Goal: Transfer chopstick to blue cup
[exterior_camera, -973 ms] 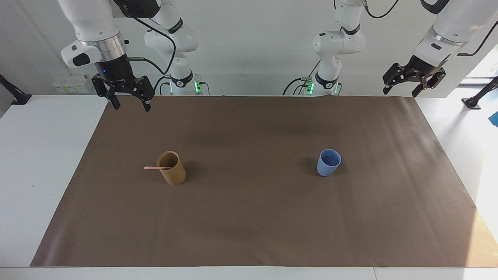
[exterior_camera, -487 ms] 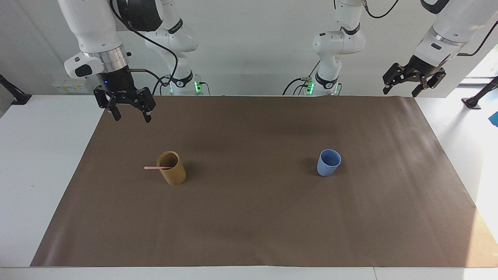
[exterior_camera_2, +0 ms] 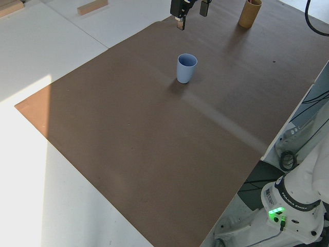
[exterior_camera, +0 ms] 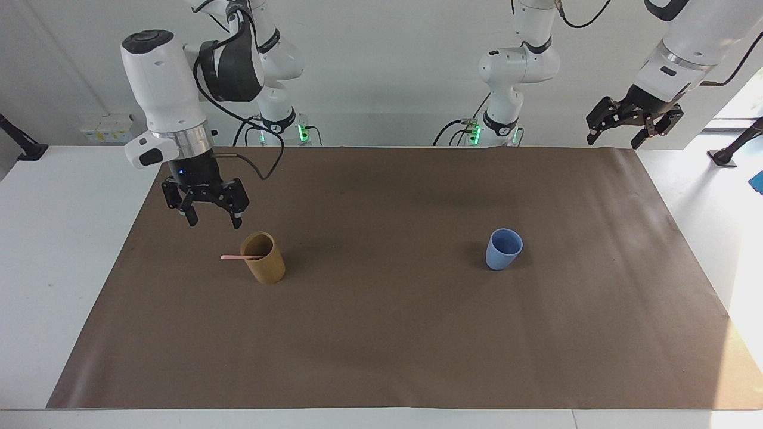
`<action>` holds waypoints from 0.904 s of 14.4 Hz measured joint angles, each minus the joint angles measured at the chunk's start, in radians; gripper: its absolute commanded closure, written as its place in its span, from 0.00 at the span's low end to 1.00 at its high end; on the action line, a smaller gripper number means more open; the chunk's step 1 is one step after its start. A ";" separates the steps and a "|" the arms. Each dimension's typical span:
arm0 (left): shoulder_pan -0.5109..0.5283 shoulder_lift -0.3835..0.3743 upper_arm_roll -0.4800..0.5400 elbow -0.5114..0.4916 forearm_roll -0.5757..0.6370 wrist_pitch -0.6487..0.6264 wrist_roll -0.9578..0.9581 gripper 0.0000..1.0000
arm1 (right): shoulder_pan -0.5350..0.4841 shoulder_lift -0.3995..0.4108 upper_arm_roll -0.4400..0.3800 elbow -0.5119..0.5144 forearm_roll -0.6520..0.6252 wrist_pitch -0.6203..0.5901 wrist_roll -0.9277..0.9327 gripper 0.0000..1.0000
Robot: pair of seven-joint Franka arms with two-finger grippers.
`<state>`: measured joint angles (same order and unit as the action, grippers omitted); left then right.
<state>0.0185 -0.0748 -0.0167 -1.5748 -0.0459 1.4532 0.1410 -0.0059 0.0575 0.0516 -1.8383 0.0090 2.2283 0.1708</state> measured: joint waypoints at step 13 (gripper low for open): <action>0.000 -0.001 -0.004 -0.009 0.000 -0.003 -0.063 0.00 | 0.012 0.058 0.003 -0.159 -0.001 0.306 -0.030 1.00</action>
<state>0.0180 -0.0754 -0.0209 -1.5833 -0.0459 1.4503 0.0777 0.0060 0.1156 0.0543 -1.9976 0.0082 2.5338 0.1405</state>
